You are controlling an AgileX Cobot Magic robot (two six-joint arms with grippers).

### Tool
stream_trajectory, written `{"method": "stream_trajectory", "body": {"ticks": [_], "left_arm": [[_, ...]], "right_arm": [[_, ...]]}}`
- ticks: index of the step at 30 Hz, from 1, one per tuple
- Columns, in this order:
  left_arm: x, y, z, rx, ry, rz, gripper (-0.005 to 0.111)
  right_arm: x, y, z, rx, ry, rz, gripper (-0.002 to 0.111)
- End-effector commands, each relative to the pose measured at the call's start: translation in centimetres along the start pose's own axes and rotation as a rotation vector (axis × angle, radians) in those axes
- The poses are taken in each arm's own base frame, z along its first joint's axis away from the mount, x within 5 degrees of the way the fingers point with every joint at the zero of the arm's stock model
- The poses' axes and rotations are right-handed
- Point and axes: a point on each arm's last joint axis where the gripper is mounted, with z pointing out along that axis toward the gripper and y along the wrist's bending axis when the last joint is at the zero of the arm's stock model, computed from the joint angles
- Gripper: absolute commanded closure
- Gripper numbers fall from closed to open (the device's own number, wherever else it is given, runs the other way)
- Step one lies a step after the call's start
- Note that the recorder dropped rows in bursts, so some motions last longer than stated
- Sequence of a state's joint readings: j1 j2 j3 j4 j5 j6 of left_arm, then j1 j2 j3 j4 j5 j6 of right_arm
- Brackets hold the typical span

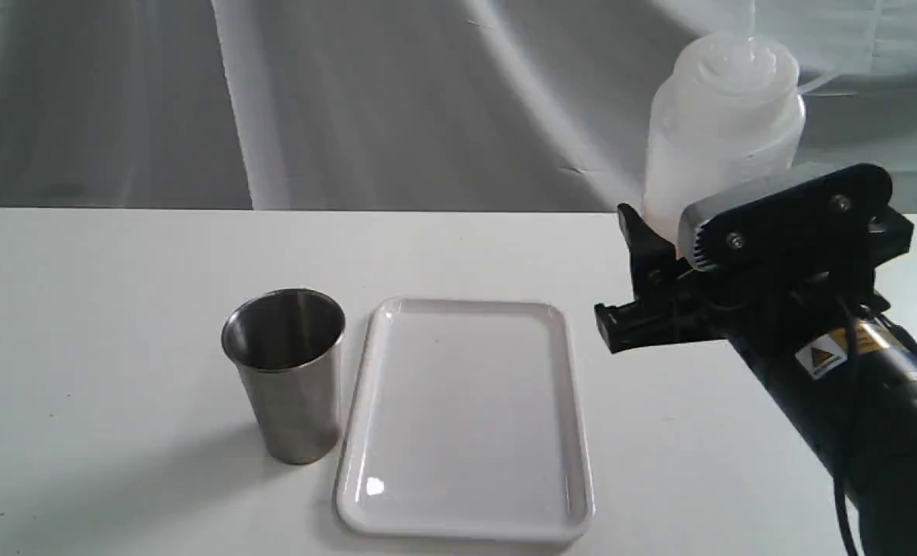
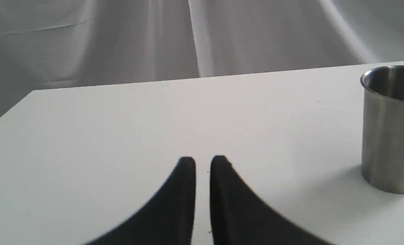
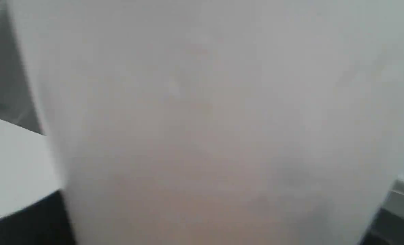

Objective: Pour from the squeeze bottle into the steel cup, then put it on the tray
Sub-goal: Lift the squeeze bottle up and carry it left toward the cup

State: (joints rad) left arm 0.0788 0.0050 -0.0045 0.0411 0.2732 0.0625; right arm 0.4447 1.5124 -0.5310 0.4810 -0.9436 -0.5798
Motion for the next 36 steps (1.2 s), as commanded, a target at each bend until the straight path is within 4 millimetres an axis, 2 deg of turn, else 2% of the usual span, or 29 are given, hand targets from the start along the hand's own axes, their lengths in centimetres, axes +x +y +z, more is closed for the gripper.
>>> {"method": "stream_trajectory", "body": {"ticks": [1,6,15,19,24,31,36], "left_arm": [[0.1,0.0,0.0,0.001,-0.008,0.001,0.098],[0.1,0.0,0.0,0.001,-0.008,0.001,0.098],[0.1,0.0,0.0,0.001,-0.008,0.001,0.098],[0.1,0.0,0.0,0.001,-0.008,0.001,0.098],[0.1,0.0,0.0,0.001,-0.008,0.001,0.098],[0.1,0.0,0.0,0.001,-0.008,0.001,0.098],[0.1,0.0,0.0,0.001,-0.008,0.001,0.098]], "right_arm": [[-1.9,-0.1,-1.0,0.004,-0.021,0.000,0.108],[-4.1,0.5,-1.5,-0.020,0.027,0.007,0.108],[-8.4,2.0,-0.8,0.022,0.125,-0.050,0.108],[-9.0,2.8,-0.5,0.031,0.159,-0.110,0.108],[-8.4,3.6,0.4,0.059,0.256,-0.133,0.108],[-8.8,3.4,0.5,0.092,0.233,-0.107,0.108],[-9.8,3.7,0.7,0.061,0.125,-0.012,0.108]]}}
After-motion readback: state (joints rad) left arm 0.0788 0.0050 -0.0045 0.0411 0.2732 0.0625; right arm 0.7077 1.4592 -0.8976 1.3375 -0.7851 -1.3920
